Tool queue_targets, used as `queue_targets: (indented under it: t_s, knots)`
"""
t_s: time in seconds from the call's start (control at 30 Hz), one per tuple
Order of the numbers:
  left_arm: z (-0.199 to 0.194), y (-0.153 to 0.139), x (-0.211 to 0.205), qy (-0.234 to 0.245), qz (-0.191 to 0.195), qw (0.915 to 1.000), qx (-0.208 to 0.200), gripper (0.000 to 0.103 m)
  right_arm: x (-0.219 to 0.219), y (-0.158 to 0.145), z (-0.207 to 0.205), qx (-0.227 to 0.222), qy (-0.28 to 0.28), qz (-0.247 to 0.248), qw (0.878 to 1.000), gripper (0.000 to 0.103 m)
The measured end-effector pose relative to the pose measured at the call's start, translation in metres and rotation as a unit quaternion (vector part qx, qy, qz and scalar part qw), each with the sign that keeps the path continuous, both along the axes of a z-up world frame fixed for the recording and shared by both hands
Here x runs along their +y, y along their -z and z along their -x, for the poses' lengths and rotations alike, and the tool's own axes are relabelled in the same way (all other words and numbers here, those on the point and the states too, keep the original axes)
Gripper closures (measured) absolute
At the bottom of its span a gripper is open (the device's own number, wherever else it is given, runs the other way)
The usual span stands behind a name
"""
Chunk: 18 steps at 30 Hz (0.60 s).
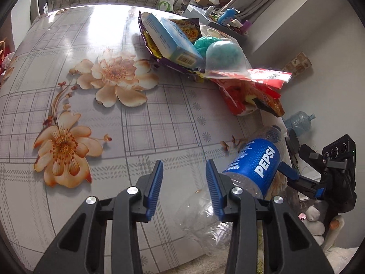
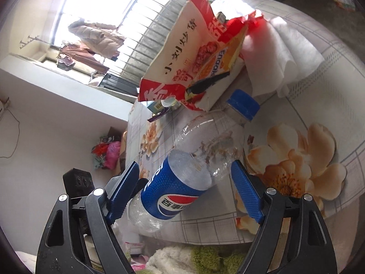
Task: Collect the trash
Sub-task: 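Reach the right tool to the blue Pepsi bottle and grasp it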
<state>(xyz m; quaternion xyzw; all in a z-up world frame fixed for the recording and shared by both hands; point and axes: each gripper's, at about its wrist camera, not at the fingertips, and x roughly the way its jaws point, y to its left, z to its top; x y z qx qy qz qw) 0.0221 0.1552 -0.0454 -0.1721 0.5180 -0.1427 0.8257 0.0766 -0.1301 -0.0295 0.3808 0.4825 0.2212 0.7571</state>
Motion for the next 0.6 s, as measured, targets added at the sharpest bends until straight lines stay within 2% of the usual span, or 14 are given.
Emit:
queue_targets:
  t_s: [0.23, 0.4, 0.6]
  knots:
    - [0.013, 0.015, -0.017, 0.028, 0.014, 0.9992, 0.023, 0.067, -0.008, 0.017, 0.011, 0.044, 0.006, -0.054, 0.998, 0.032]
    - [0.020, 0.019, -0.031, 0.052, 0.013, 0.9983, 0.024, 0.069, -0.014, 0.030, 0.014, 0.072, 0.001, -0.087, 0.994, 0.045]
    - [0.022, 0.021, -0.052, 0.090, 0.000, 0.9957, 0.024, 0.069, -0.024, 0.033, 0.021, 0.070, -0.005, -0.108, 0.992, 0.051]
